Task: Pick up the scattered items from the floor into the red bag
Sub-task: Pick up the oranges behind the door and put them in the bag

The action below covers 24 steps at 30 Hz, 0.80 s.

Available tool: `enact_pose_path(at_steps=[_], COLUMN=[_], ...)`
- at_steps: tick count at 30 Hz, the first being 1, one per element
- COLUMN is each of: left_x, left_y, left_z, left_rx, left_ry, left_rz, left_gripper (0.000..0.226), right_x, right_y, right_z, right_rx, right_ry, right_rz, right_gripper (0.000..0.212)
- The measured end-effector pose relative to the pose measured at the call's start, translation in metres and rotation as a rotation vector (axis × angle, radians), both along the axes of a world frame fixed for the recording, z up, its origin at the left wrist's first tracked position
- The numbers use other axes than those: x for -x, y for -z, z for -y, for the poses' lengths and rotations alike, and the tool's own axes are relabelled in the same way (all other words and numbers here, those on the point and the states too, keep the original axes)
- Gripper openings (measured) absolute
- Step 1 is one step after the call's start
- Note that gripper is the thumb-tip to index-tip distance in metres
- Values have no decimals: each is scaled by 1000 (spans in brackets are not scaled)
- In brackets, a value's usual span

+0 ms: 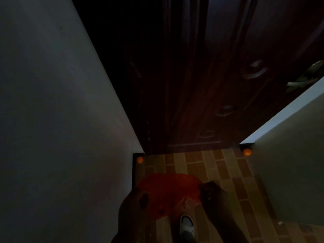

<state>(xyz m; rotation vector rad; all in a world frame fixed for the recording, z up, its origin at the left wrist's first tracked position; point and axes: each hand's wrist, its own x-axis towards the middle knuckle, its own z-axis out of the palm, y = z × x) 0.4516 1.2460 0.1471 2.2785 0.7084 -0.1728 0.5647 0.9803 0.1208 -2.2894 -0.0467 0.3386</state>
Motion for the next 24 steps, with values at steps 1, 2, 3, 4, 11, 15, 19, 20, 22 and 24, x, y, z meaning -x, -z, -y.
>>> enact_pose_path(at_steps=[1, 2, 3, 4, 11, 15, 19, 20, 22, 24], left_x=[-1, -5, -12, -17, -59, -78, -94, -95, -98, -103], left_y=[19, 36, 51, 66, 191, 251, 312, 327, 358, 390], left_z=[-5, -7, -8, -8, -11, -8, -15, -17, -21, -27], left_rx=[-30, -7, -13, -16, -1, 83, 45, 53, 30, -5], left_ry=[22, -12, -28, -60, -46, -33, -16, -29, -31, -34], left_rz=[18, 52, 65, 48, 154, 196, 239, 246, 286, 330], left_gripper=[39, 48, 38, 15, 26, 30, 26, 27, 28, 29], right_x=[3, 4, 5, 3, -16, -35, -51, -55, -62, -71], right_y=[13, 26, 40, 54, 185, 246, 311, 328, 361, 390], right_z=[-2, -5, -8, -11, -40, -45, -44, -42, -42, -42], right_rx=[6, 18, 26, 39, 14, 59, 45, 43, 51, 47], right_ry=[10, 21, 25, 24, -10, -36, -63, -74, -83, -62], right_rz=[20, 47, 73, 78, 13, -39, -48, -38, -26, -41], right_gripper=[35, 35, 35, 34, 44, 28, 34, 35, 31, 27])
